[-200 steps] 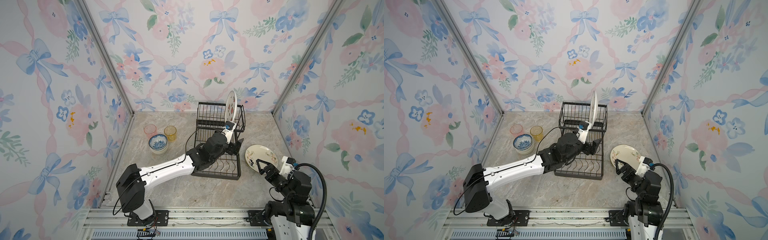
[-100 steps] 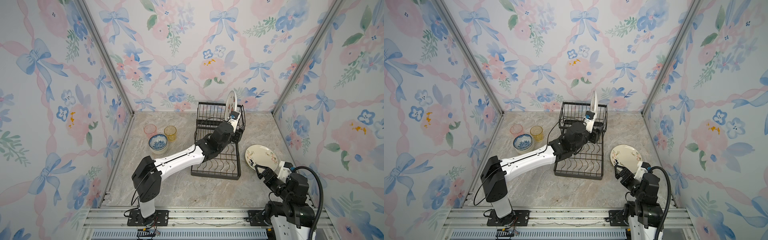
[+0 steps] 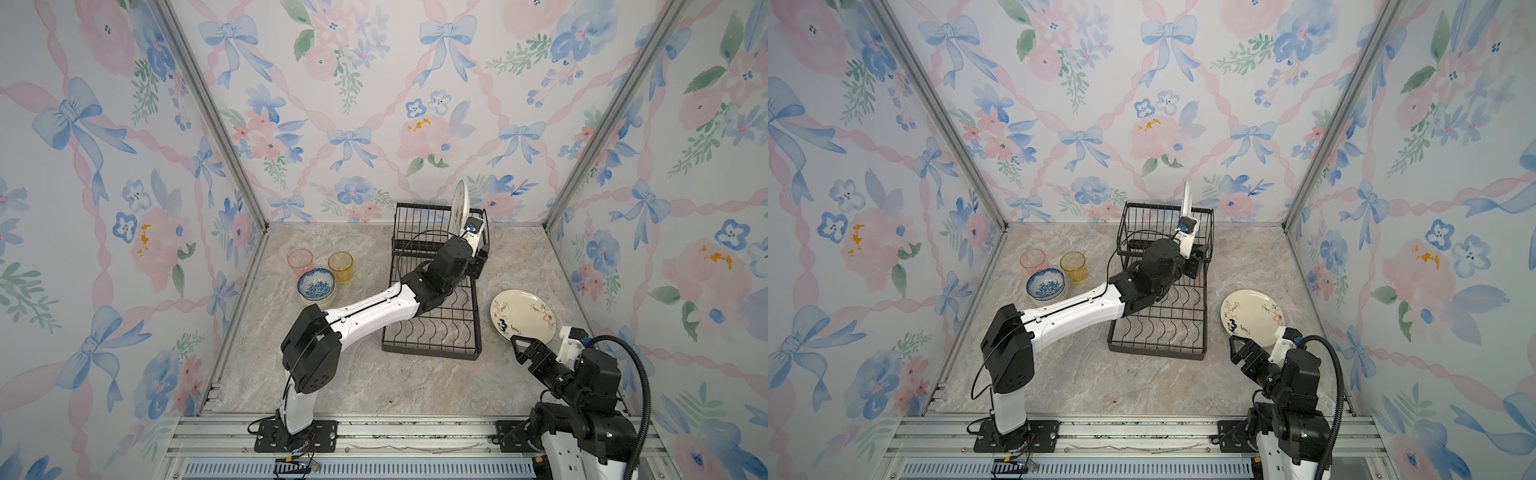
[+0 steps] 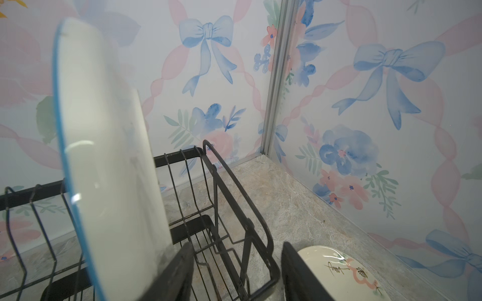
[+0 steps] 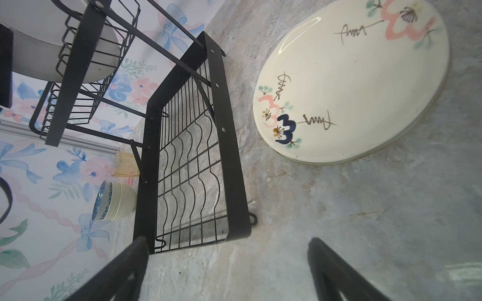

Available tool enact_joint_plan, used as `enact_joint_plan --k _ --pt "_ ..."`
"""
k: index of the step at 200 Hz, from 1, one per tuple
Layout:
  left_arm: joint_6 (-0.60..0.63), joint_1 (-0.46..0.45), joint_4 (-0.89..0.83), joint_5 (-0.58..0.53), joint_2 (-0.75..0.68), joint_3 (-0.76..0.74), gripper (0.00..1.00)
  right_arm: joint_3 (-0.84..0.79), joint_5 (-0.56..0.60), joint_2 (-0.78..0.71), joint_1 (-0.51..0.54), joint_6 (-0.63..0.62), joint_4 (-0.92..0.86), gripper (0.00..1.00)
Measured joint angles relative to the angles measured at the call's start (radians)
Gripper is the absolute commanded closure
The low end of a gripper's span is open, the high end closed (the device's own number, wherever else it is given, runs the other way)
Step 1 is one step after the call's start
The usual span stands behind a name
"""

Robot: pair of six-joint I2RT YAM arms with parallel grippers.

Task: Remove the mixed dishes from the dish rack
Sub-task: 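Reach the left gripper to the watermelon plate in the upper rack tier, then close the left gripper on the watermelon plate rim and lift it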

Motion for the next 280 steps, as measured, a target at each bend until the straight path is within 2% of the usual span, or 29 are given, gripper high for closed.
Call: enact_joint_plan --k 63,122,150,180,205,226,244,268,280 --pt "0.028 -0.031 0.003 -0.031 -0.006 -0.01 0.27 0.0 0.009 -0.002 0.001 0.001 -0.004 0.03" --pt "0.029 -0.075 0.002 -0.138 -0.072 -0.082 0.29 0.0 0.016 -0.002 0.001 0.001 -0.008 0.03" --pt "0.03 -0.069 -0.006 -0.197 -0.078 -0.076 0.33 0.0 0.019 -0.003 0.001 0.001 -0.008 0.03" --pt "0.05 -0.048 -0.016 -0.234 -0.05 -0.019 0.42 0.0 0.02 -0.009 0.001 0.001 -0.008 0.03" --pt "0.08 -0.033 -0.006 -0.245 0.001 0.044 0.45 0.0 0.019 -0.009 0.001 0.001 -0.009 0.03" --pt "0.113 -0.022 -0.004 -0.245 0.044 0.084 0.54 0.0 0.02 -0.009 0.001 0.001 -0.011 0.03" --pt "0.134 -0.014 -0.005 -0.246 0.074 0.104 0.55 0.0 0.023 -0.009 0.001 0.001 -0.011 0.03" --pt "0.158 -0.003 -0.006 -0.244 0.111 0.136 0.63 0.0 0.024 -0.009 0.001 0.001 -0.011 0.03" --pt "0.167 0.003 -0.006 -0.243 0.125 0.151 0.71 0.0 0.024 -0.009 0.001 0.001 -0.011 0.03"
